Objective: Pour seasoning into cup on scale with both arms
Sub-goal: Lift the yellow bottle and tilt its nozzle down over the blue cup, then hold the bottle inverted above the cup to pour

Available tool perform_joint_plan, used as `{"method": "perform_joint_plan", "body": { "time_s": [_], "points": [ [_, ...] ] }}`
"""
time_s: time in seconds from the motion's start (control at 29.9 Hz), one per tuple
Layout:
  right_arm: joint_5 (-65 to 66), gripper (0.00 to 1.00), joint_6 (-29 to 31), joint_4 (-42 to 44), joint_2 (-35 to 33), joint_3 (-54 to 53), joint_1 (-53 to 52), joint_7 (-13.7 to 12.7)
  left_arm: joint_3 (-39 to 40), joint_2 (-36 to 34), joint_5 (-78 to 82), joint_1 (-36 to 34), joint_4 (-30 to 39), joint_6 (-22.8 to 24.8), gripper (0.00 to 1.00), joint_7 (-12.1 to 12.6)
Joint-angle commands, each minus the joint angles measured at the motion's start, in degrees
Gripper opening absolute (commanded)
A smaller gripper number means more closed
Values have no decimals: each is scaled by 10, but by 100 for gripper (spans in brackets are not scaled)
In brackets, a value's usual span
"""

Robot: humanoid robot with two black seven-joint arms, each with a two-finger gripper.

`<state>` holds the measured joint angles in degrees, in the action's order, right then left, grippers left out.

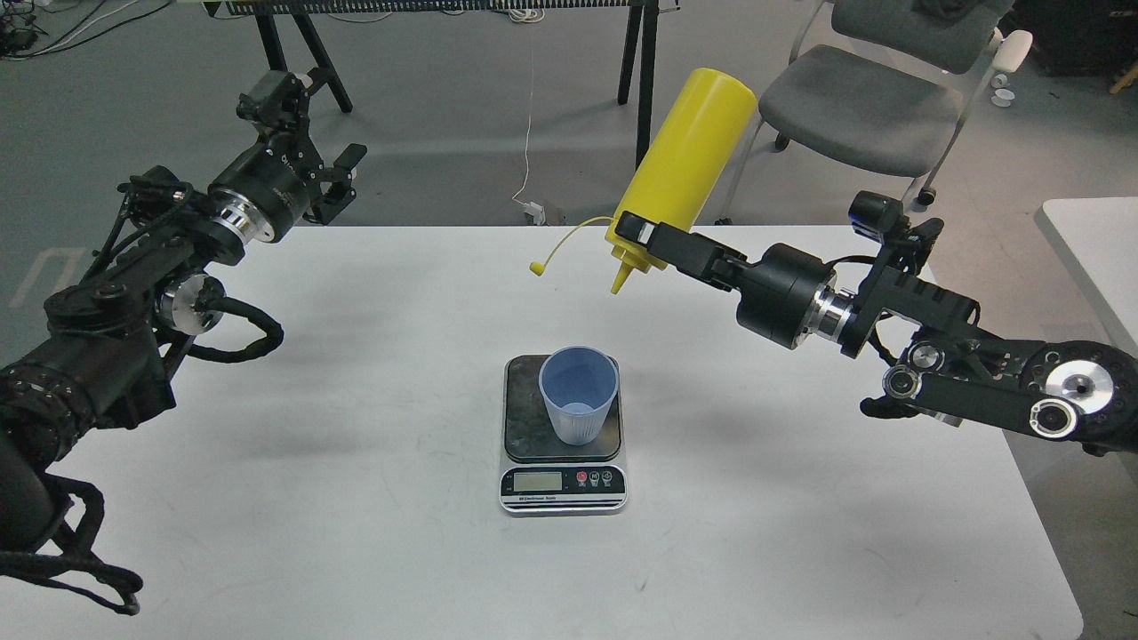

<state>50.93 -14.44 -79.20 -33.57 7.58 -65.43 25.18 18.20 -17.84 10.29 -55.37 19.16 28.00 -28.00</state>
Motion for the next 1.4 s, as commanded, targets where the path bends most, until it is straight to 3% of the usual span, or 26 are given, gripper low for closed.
{"method": "perform_joint_plan", "body": {
  "time_s": [0.0, 0.47, 1.37],
  "points": [
    [25, 35, -12, 0, 3, 50, -42, -4, 0, 0, 0, 0, 0, 0, 99, 0],
    [142, 35, -13, 10, 27, 95, -78, -30, 0, 0, 0, 0, 0, 0, 99, 0],
    [194, 36, -13, 77, 85, 116, -70, -33, 0, 0, 0, -1, 1, 0, 99, 0]
  ]
}}
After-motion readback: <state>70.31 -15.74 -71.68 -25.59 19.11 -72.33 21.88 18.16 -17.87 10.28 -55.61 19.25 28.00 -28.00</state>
